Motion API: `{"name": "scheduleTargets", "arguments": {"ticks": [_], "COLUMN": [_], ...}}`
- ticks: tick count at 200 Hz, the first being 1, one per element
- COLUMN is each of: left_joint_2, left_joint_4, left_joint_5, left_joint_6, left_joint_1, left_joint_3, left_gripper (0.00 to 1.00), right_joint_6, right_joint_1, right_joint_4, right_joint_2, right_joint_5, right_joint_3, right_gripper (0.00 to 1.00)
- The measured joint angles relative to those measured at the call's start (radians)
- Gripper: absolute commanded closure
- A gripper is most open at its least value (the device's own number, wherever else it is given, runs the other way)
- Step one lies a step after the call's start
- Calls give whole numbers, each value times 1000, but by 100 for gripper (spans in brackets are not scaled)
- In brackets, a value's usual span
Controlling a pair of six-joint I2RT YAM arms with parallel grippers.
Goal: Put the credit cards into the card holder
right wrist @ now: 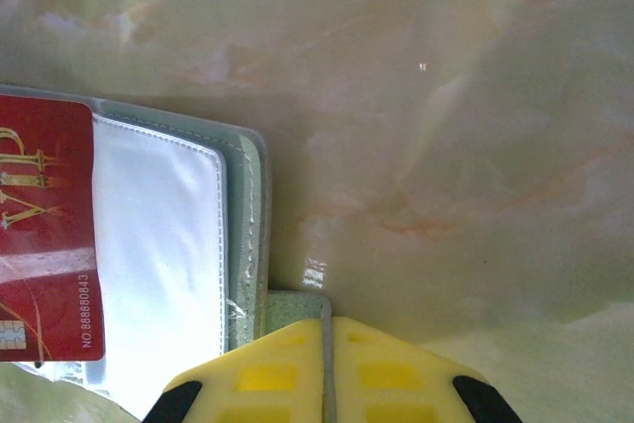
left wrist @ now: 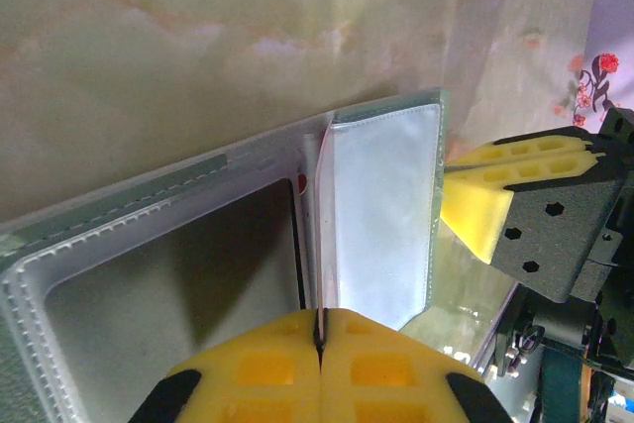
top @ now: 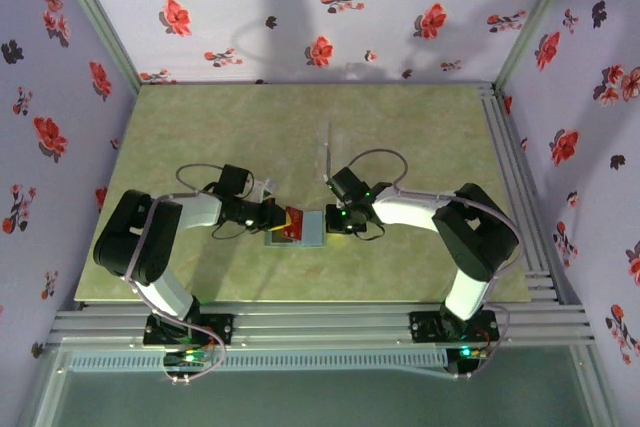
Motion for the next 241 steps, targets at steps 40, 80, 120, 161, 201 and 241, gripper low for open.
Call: {"name": "scheduleTargets", "arguments": {"ticks": [40,80,120,161,201,241], "left_joint_2": [0,-15,-15,-15,14,14], "left_joint_4": [-5,9,31,29,-26,-82], "left_joint_5": [0,8,37,53,64,64], "left_joint_6": [13,14,6,2,-3,-19], "left_joint_1": [1,3,5,6,18,29], "left_joint_3": [-2,-35,-60,-59,-13,1], "left_gripper": [100,100,100,100,100,100], "right_joint_6": [-12,-34,-45,-54,-60,-69], "right_joint_1": [0,0,0,-1,-3,-3], "right_joint_4": [5,26,27,32,35,46], "right_joint_2": [0,-4,-4,-2,0,2], "right_joint_5": [-3,-7,-7,-15,-24,-29], "right_joint_3": [-1,-14,-14,-14,-14,-14], "right_gripper": [100,100,100,100,100,100]}}
